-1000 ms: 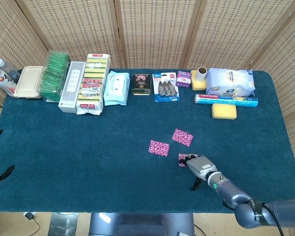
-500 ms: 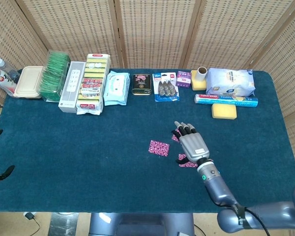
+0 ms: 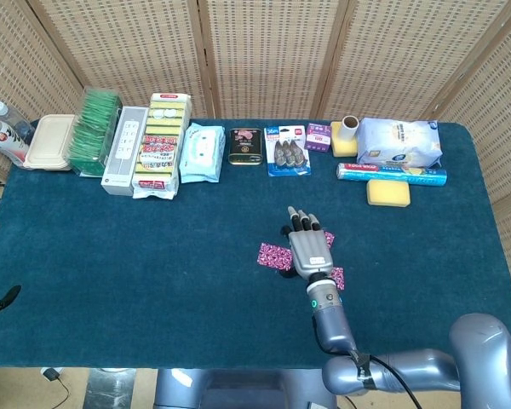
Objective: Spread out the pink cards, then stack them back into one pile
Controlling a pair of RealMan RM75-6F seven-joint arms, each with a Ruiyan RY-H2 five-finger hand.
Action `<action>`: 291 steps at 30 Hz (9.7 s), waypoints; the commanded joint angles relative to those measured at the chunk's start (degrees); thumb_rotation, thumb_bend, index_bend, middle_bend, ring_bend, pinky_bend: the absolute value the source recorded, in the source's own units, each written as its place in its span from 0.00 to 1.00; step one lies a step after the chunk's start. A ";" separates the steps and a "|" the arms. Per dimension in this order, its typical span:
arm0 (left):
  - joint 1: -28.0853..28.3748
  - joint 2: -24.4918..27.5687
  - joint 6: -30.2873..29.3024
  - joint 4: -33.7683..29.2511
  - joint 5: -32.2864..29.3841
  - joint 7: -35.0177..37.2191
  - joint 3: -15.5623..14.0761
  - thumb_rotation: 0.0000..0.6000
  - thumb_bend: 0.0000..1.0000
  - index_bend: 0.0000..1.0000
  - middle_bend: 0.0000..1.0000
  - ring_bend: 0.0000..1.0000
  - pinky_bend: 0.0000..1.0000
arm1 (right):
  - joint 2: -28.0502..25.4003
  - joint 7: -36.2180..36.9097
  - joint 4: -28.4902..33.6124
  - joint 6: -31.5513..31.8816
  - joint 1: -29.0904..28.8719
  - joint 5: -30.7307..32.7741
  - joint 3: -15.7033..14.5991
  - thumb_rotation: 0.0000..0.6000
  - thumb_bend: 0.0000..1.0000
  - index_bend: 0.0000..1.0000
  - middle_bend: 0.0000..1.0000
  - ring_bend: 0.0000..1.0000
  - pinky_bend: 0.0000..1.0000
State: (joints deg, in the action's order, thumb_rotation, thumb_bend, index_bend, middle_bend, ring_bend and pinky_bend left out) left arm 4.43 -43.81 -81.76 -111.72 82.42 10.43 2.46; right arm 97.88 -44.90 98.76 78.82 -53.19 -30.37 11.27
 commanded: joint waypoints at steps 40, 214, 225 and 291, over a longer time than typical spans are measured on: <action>0.17 0.45 0.66 0.55 -0.12 1.33 -0.04 1.00 0.24 0.00 0.00 0.00 0.06 | 14.46 -7.62 -16.20 -0.30 2.04 3.58 6.93 0.87 0.12 0.30 0.00 0.00 0.00; 0.29 0.50 1.44 0.34 -0.68 0.90 -0.32 1.00 0.24 0.00 0.00 0.00 0.06 | 4.20 -9.91 -19.62 -8.66 1.18 21.54 14.95 1.00 0.25 0.36 0.00 0.00 0.04; 0.18 0.55 1.29 0.46 -0.56 1.26 -0.33 1.00 0.25 0.00 0.00 0.00 0.06 | 4.00 -9.20 -19.06 -8.58 1.32 21.82 14.92 1.00 0.25 0.34 0.00 0.00 0.04; 0.34 0.16 1.56 -0.46 -0.55 -0.29 -0.53 1.00 0.24 0.00 0.00 0.00 0.06 | -9.41 3.62 -2.01 -12.94 13.89 -12.72 -8.68 1.00 0.19 0.30 0.00 0.00 0.00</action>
State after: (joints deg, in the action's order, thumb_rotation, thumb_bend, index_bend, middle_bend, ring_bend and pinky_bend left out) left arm 4.76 -43.66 -80.20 -112.18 81.88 10.15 1.93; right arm 88.26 -41.44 97.01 66.04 -39.41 -42.99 2.64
